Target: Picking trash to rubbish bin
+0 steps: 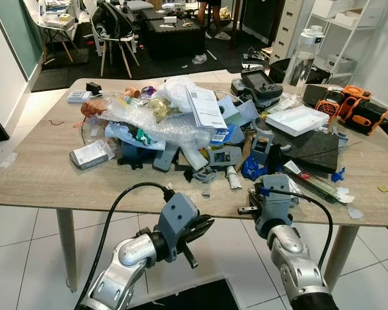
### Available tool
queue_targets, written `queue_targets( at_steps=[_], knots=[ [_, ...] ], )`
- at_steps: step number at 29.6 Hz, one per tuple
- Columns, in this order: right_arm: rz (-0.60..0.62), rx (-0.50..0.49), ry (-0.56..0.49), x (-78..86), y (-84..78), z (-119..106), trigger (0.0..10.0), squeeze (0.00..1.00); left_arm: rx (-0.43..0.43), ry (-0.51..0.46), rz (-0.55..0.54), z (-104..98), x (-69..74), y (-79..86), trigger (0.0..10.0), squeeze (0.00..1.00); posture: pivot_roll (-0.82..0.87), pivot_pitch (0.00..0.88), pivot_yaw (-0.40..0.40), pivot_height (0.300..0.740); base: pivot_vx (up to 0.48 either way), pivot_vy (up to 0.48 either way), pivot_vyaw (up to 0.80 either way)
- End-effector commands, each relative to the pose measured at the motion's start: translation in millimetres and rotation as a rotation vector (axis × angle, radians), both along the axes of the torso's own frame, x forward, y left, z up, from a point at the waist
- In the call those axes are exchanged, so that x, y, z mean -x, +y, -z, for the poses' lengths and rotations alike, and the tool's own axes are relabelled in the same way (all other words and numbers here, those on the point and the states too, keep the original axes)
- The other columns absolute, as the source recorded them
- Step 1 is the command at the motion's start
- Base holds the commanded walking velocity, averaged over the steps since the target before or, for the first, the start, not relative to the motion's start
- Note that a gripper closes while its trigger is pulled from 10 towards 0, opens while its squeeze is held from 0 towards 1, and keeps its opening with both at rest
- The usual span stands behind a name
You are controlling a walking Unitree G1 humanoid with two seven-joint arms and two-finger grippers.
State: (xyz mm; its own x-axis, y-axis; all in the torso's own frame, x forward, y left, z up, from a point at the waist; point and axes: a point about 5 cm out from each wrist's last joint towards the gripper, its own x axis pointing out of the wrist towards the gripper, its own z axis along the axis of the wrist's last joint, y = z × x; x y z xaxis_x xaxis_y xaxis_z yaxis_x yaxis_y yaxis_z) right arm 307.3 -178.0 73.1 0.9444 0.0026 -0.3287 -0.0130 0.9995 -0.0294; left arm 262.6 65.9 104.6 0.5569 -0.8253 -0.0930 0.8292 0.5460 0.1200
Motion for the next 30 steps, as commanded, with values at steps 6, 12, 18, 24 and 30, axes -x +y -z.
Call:
queue_targets(
  at_steps=[6,12,18,24,30],
  knots=[
    [0.012,-0.102,-0.238,-3.9,3.4,-30,0.0,0.00,0.078,-0.009,-0.091,-7,-5.7,7.4,10.0,0.00,-0.06,0.051,0.026,0.740,0.000,0.000,0.00],
    [-0.011,-0.141,-0.503,-6.9,9.1,-72,0.0,0.00,0.329,-0.049,-0.409,-36,-37.4,33.5,10.0,0.00,-0.06,0.042,0.023,0.740,0.000,0.000,0.00],
    [-0.060,-0.042,-0.543,-5.7,15.2,-75,10.0,0.00,0.291,-0.102,-0.603,-35,-48.3,56.9,10.0,0.00,-0.06,0.039,0.024,0.740,0.000,0.000,0.00],
    [-0.067,-0.037,-0.564,-4.9,17.1,-77,10.0,0.00,0.316,-0.080,-0.604,-33,-45.5,55.7,10.0,0.00,-0.06,0.044,0.023,0.740,0.000,0.000,-0.31],
    [-0.069,-0.014,-0.576,-5.4,16.3,-78,10.0,0.00,0.314,-0.081,-0.609,-30,-45.4,50.6,10.0,0.00,-0.06,0.052,0.022,0.740,0.000,0.000,-0.80]
  ],
)
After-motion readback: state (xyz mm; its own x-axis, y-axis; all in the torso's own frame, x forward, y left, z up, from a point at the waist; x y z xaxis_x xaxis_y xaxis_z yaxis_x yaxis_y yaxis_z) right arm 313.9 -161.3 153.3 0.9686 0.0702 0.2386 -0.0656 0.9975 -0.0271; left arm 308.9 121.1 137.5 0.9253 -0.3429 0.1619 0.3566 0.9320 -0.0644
